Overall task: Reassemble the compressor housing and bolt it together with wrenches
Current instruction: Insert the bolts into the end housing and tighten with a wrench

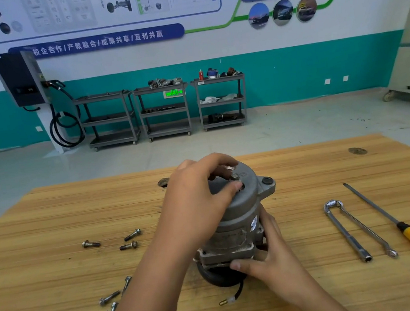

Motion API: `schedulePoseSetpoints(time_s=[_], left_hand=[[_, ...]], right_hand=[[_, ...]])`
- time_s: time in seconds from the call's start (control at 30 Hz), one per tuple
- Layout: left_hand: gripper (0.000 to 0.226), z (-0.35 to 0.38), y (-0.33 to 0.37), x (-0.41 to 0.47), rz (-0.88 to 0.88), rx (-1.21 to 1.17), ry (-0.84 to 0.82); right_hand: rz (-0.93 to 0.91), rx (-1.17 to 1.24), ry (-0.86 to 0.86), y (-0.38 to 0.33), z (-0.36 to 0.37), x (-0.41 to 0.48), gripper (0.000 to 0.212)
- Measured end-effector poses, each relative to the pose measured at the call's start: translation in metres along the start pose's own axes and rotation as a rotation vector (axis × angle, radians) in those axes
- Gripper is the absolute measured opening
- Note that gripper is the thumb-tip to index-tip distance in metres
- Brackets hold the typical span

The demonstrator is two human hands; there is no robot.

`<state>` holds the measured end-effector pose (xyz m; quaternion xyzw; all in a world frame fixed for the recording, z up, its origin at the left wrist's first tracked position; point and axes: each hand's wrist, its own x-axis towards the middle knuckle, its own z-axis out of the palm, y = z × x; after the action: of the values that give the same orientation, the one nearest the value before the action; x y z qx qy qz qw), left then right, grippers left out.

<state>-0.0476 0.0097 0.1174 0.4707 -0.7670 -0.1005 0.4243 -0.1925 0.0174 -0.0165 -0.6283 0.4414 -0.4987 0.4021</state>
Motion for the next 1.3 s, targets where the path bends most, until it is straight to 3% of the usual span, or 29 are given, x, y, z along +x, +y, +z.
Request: schedulePoseSetpoints(time_s=[0.13, 0.27, 0.33, 0.4, 0.47, 0.57, 0.63, 0.73, 0.83, 1.1, 1.3], left_hand=[[0.027, -0.002, 0.000, -0.001, 0.002, -0.014, -0.010], [0.030, -0.004, 0.000, -0.001, 0.008, -0.020, -0.024], [0.031, -0.004, -0.001, -0.001, 0.005, -0.030, -0.032], [0.031, -0.004, -0.001, -0.002, 0.002, -0.034, -0.036], [0.031, -0.005, -0.001, -0.003, 0.003, -0.031, -0.039], [0.031, -0.004, -0.001, -0.003, 0.000, -0.047, -0.032], [0.031, -0.004, -0.001, -0.003, -0.010, -0.064, -0.004], [0.034, -0.004, -0.003, -0.003, -0.053, -0.081, 0.052], [0.044, -0.005, -0.006, -0.006, -0.048, 0.084, 0.107], [0.067, 0.001, -0.023, -0.018, -0.136, -0.010, 0.045], [0.057, 0.005, -0.027, -0.020, -0.106, -0.054, 0.062]], right_hand=[[0.027, -0.007, -0.016, -0.004, -0.002, 0.000, 0.104], [0.062, -0.200, -0.081, -0.013, -0.026, -0.004, 0.103], [0.095, -0.274, 0.036, -0.013, -0.045, -0.007, 0.086], [0.139, -0.356, 0.260, -0.006, -0.065, -0.010, 0.061], [0.252, -0.624, 0.409, 0.006, -0.086, -0.009, 0.046], [0.507, -1.088, 0.385, 0.020, -0.115, -0.005, 0.049], [0.607, -1.242, 0.356, 0.025, -0.126, -0.002, 0.050], [0.664, -1.264, 0.334, 0.031, -0.131, 0.004, 0.034], [0.682, -1.215, 0.334, 0.032, -0.132, 0.004, 0.020], [0.670, -1.191, 0.339, 0.028, -0.132, 0.004, 0.018], [0.568, -1.195, 0.527, 0.027, -0.148, -0.005, 0.022]])
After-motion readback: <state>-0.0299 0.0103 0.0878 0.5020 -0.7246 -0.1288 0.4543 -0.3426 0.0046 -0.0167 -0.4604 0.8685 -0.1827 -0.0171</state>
